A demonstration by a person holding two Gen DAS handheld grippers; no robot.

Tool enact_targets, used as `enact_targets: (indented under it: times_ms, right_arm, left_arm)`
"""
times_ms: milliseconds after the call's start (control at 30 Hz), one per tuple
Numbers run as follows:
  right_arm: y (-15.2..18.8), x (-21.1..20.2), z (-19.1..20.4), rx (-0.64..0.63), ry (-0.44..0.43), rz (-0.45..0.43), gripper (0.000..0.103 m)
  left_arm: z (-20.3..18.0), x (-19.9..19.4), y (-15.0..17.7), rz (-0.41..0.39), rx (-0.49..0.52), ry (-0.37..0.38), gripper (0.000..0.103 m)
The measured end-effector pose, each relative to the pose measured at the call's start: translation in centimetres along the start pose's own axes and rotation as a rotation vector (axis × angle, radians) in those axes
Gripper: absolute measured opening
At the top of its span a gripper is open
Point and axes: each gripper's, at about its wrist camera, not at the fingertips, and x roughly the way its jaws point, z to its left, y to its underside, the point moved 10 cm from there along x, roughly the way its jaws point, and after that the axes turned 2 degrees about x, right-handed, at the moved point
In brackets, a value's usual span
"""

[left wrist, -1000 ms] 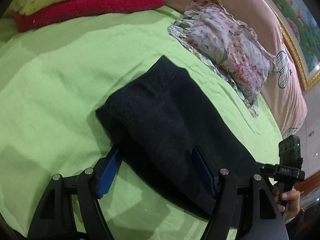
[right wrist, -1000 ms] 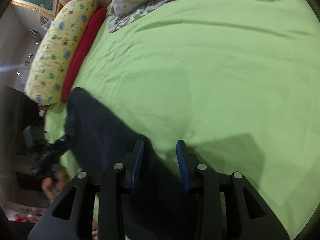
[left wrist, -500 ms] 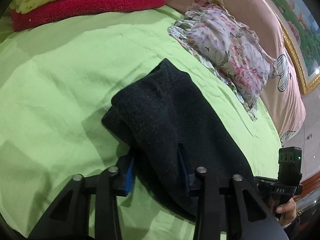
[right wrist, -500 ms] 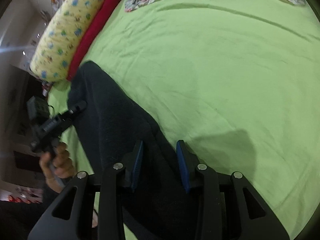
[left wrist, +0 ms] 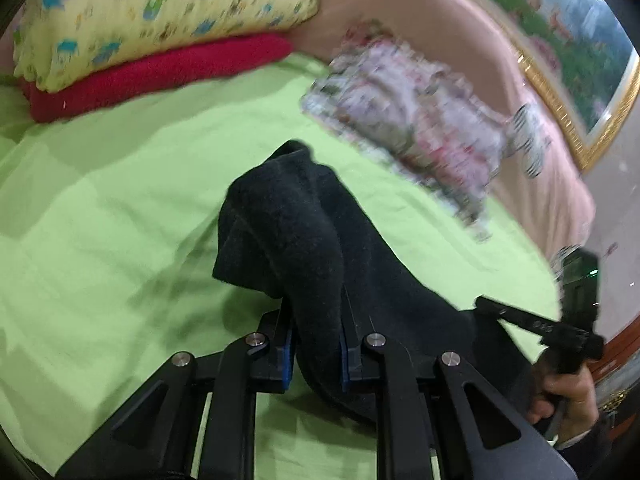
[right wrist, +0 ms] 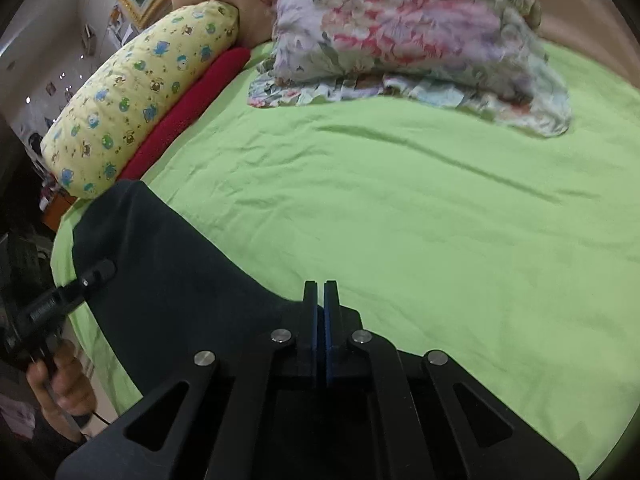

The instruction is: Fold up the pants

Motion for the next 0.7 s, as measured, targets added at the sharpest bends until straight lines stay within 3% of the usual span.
enact_targets:
  times_ms: [133, 233, 300, 367, 400, 433, 533, 700]
  right_arm:
    - [1.0, 2.2, -0.4, 0.035, 0.049, 0.026, 0.006]
    - [1.1, 1.7, -0.8, 0.088, 0.035, 0.0, 0.007]
    - [0.8, -0.1, -0.9, 0.113, 0.025, -0.043, 0.009]
    - [0.6, -1.8, -0.4, 0.128, 0.004, -0.079, 0.009]
    - [0.6, -3.0, -0.2, 0.134, -0.01, -0.105, 0.011]
    - [0.7, -4.0, 0.0, 0.143, -0.019, -0.121, 0.018]
    - [1.6, -6.7, 0.4, 0.179, -0.062, -0.169, 0.059]
    - [4.5, -10.0, 0.1, 0.237, -0.077, -0.208, 0.06]
  left_arm:
    - [2.0, 1.7, 1.6, 0.06, -0.02, 0.01, 0.021]
    - [2.6, -0.5, 1.3, 0.026, -0.015, -0.007, 0.034]
    - [2.5, -2.3, 0.9, -0.004, 0.006, -0.018, 0.036]
    - [3.2, -4.4, 0.4, -0.048, 0.018, -0.093, 0.064]
    - [3.4, -5.3, 0.0, -0.074, 0.018, -0.116, 0.068]
    - [3.6, -6.3, -0.3, -0.101, 0.011, -0.124, 0.069]
    - [2.9, -8.4, -1.2, -0.138, -0.023, -0.056, 0.069]
    - [-0.2, -7.9, -1.3, -0.112, 0.03, -0.022, 0.069]
